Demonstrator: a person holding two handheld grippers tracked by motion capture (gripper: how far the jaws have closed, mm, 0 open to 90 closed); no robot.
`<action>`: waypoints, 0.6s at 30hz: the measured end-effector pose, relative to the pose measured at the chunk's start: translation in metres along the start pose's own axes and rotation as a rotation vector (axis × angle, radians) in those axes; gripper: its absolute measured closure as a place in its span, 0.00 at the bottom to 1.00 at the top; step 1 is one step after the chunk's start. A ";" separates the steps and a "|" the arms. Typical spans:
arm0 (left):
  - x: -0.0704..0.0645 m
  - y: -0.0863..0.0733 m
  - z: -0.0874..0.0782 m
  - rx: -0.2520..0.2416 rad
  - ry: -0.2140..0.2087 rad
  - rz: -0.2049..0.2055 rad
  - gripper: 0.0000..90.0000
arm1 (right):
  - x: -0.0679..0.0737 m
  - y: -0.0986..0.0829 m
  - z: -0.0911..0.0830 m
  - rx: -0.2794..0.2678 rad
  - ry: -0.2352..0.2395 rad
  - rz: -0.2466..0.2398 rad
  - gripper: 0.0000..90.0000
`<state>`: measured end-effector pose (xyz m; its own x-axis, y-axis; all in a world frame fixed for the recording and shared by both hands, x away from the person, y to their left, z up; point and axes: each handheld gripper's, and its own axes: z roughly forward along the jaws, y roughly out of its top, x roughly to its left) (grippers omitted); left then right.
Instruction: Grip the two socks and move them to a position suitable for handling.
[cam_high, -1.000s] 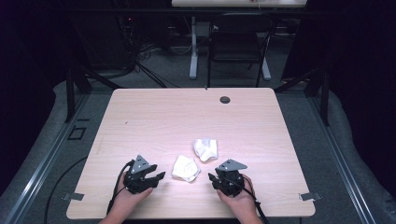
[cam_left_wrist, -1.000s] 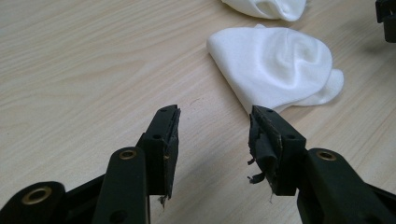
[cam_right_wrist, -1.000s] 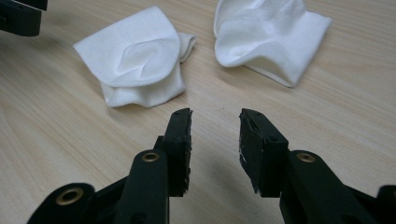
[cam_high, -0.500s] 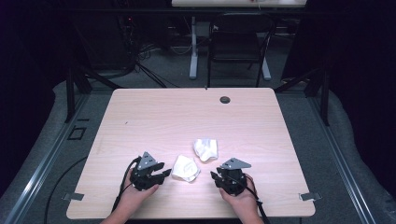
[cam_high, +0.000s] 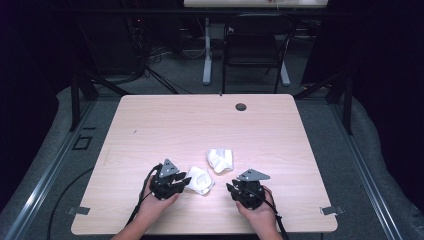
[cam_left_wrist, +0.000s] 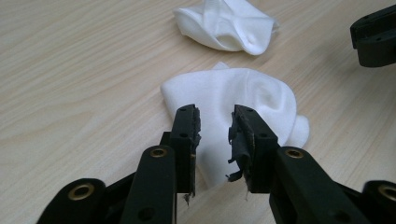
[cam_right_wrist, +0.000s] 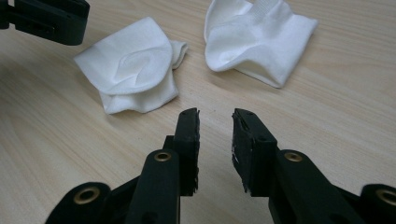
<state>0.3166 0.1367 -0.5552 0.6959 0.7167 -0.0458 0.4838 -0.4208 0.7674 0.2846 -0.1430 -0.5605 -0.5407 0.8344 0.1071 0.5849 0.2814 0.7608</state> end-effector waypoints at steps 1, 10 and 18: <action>-0.001 0.000 0.001 0.000 0.002 0.001 0.81 | 0.000 0.000 0.000 -0.004 0.002 0.004 0.80; -0.006 -0.003 0.010 0.033 -0.014 0.036 0.91 | -0.001 0.001 0.000 0.006 0.002 -0.005 0.80; -0.006 -0.009 0.018 0.072 -0.021 0.044 0.95 | -0.001 0.000 0.000 0.006 0.005 -0.003 0.81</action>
<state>0.3174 0.1266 -0.5735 0.7281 0.6850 -0.0267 0.4885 -0.4912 0.7212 0.2853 -0.1433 -0.5604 -0.5455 0.8311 0.1078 0.5868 0.2870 0.7571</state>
